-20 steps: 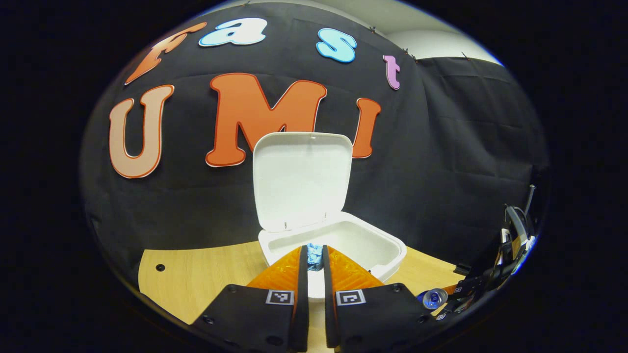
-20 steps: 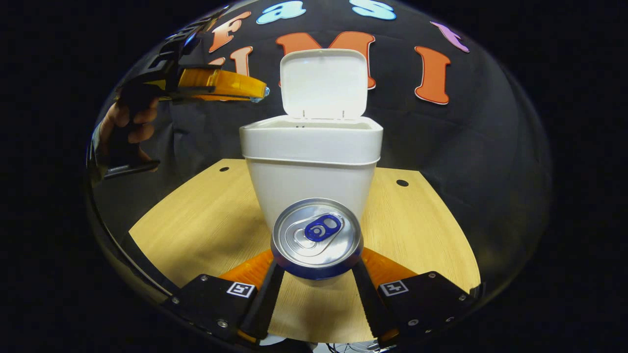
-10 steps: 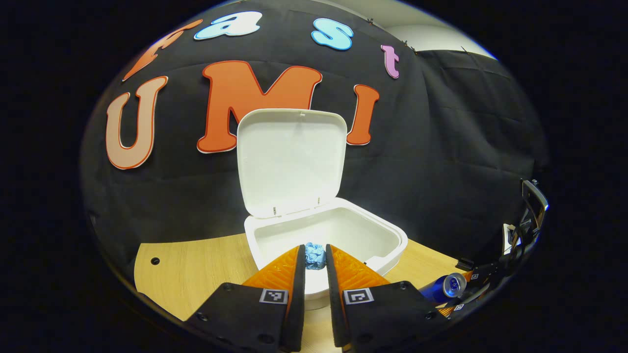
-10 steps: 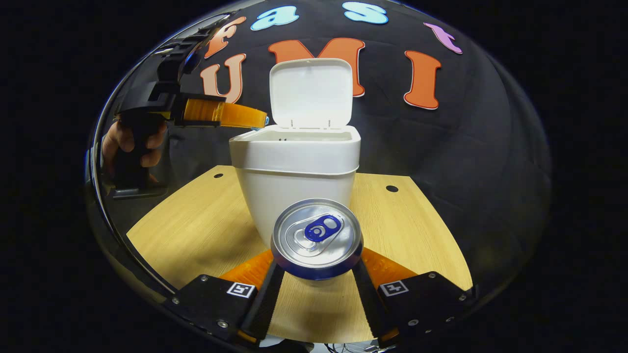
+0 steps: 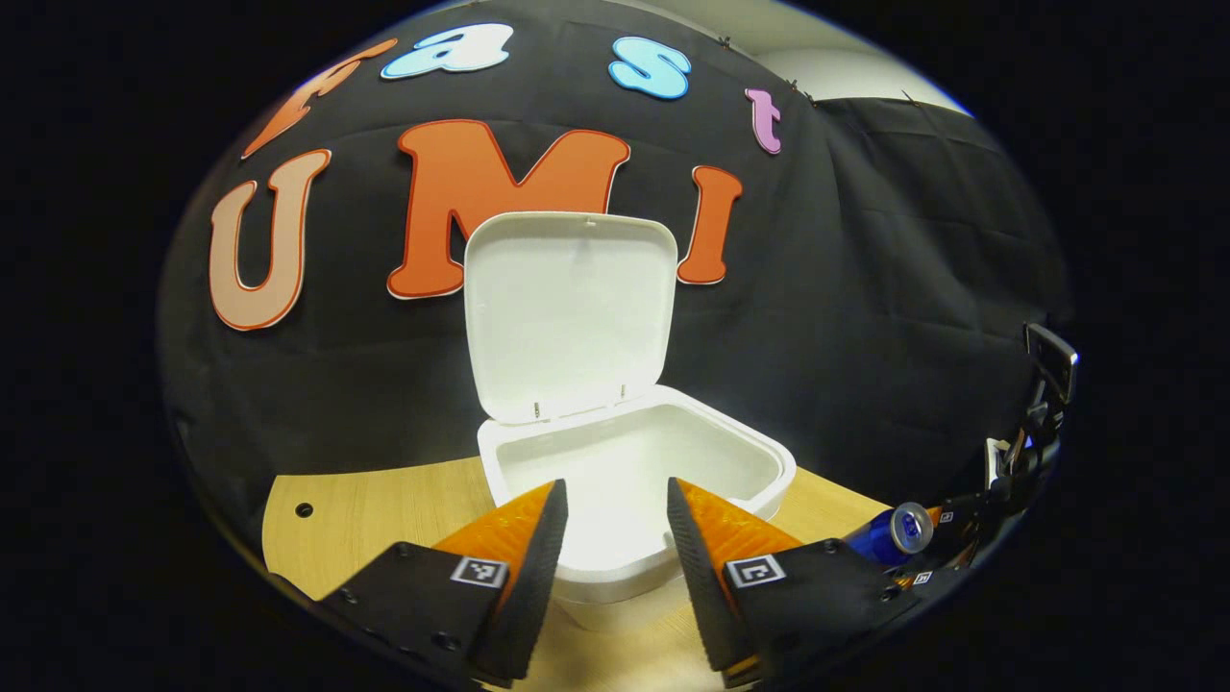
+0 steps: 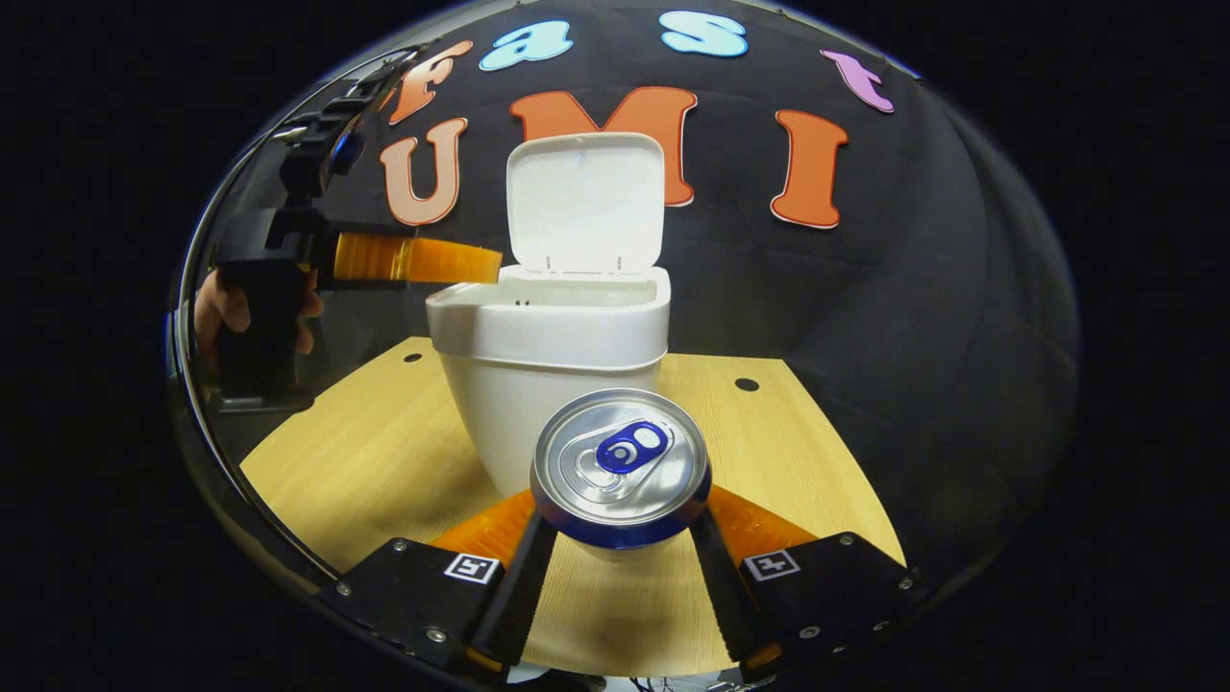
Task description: Press the lid of the desktop garbage bin to open it, pick up the crumpled paper on the desktop and throw it into the bin, then pick up the pop can on the desktop and drop it into the bin, and finally close the garbage bin lid.
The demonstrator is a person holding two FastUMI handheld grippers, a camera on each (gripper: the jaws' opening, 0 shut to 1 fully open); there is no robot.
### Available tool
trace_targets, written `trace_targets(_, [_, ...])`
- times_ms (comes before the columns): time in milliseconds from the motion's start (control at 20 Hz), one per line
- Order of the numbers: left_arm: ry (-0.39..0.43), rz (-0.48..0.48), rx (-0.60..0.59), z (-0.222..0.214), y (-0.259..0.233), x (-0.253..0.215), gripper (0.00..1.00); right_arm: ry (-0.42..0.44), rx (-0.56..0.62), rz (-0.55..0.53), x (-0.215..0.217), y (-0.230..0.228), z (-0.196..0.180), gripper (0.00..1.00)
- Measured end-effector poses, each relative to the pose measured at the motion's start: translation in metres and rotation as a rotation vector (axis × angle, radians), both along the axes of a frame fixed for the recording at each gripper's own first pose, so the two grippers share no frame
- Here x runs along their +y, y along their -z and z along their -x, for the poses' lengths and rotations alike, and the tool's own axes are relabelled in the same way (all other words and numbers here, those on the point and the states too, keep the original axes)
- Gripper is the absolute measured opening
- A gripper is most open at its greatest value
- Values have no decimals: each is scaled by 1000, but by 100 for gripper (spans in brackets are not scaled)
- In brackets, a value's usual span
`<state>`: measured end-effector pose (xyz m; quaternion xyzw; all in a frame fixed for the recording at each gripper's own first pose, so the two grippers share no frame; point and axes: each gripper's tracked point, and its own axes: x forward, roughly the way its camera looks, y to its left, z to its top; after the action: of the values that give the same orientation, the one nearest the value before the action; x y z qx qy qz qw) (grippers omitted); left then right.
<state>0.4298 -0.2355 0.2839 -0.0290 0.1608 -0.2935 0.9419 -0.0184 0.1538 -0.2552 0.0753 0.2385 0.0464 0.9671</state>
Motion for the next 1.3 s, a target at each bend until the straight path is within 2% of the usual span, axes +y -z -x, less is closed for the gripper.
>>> trace_targets(50, [-3, -3, -4, 2, 0, 2, 72, 0, -12, 3, -2, -4, -1, 77])
trace_targets(100, [-6, -4, -11, 2, -2, 4, 80, 3, -26, 8, -5, -10, -4, 77])
trace_targets(200, [-18, -8, -23, 3, -4, 10, 80, 4, -55, 11, -9, -23, -10, 77])
trace_targets(250, [-26, -11, -27, 4, -4, 14, 84, 3, -74, 14, -12, -32, -13, 77])
trace_targets(300, [-36, -14, -30, 4, -5, 19, 93, 3, -93, 25, -14, -40, -18, 77])
trace_targets(350, [-48, -18, -32, 5, -5, 23, 95, 2, -112, 36, -17, -47, -22, 77])
trace_targets(500, [-88, -26, -29, 7, -2, 40, 97, -12, -165, 38, -19, -73, -33, 77])
trace_targets(550, [-99, -26, -27, 8, -1, 45, 97, -17, -184, 37, -20, -82, -38, 72])
trace_targets(600, [-111, -28, -24, 9, 0, 51, 97, -24, -205, 38, -19, -92, -43, 77])
trace_targets(1000, [-246, -55, -22, 17, 3, 109, 95, -86, -358, 43, -16, -155, -82, 77])
trace_targets(1300, [-407, -66, -15, 25, 5, 157, 97, -151, -374, 44, -5, -157, -114, 77])
